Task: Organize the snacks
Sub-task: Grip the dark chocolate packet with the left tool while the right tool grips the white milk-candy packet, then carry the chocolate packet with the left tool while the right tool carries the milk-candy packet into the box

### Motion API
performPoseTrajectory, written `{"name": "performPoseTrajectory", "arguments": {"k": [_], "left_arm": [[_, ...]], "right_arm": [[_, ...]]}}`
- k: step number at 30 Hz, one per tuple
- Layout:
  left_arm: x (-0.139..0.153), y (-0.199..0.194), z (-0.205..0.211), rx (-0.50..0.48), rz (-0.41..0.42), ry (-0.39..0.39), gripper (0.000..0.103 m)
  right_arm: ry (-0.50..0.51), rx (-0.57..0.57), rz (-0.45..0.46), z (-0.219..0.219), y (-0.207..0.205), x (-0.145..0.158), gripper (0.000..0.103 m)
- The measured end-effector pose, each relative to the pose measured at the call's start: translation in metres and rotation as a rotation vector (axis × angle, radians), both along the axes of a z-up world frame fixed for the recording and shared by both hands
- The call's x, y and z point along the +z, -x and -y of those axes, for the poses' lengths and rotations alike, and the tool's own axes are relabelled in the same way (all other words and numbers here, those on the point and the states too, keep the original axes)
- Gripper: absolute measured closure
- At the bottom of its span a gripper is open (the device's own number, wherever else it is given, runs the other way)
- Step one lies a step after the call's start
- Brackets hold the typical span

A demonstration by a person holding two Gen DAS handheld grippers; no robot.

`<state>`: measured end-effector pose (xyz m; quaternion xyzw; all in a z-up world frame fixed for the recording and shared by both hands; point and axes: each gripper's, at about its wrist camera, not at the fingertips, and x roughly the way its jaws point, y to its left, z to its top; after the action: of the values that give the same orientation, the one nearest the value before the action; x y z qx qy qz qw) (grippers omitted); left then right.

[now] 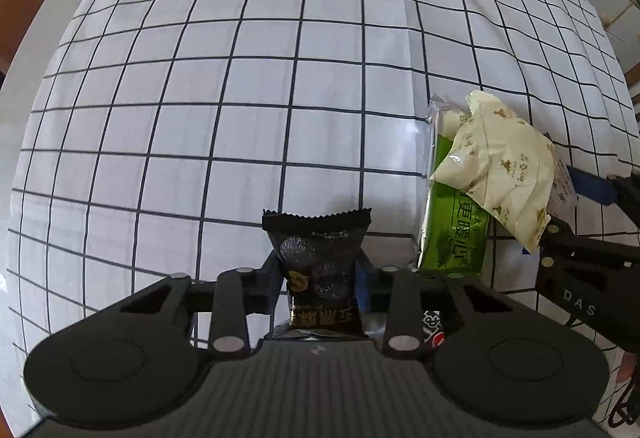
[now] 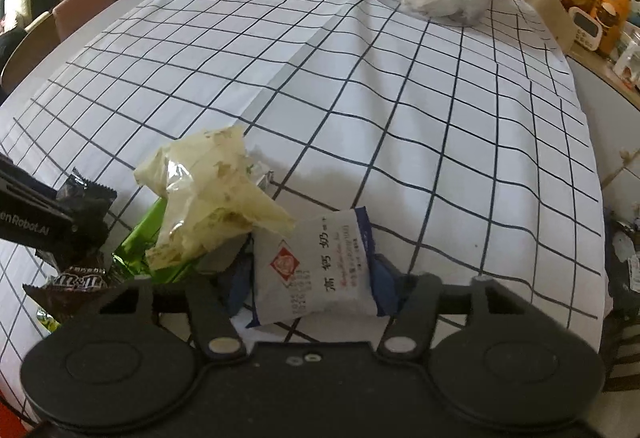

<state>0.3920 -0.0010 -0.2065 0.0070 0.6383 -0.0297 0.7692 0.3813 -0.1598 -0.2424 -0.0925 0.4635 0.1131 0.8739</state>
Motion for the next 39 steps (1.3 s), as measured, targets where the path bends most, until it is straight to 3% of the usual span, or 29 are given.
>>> {"name": "performPoseTrajectory", "arguments": {"k": [10, 21, 29, 39], "left_arm": [[0.008, 0.009, -0.033, 0.056, 0.005, 0.04, 0.072], [0.074, 0.034, -0.055, 0.062, 0.104, 0.085, 0.072], [0.123, 0.077, -0.042, 0.019, 0.144, 0.095, 0.072], [0.146, 0.144, -0.034, -0.068, 0.138, 0.089, 0.072]], "right_arm": [[-0.018, -0.058, 0.014, 0.012, 0.023, 0.015, 0.048], [-0.125, -0.097, 0.085, 0.031, 0.063, 0.077, 0.048], [-0.16, -0.052, 0.113, 0.021, 0.108, 0.119, 0.048], [-0.161, 0.05, 0.095, 0.005, 0.175, 0.148, 0.048]]}}
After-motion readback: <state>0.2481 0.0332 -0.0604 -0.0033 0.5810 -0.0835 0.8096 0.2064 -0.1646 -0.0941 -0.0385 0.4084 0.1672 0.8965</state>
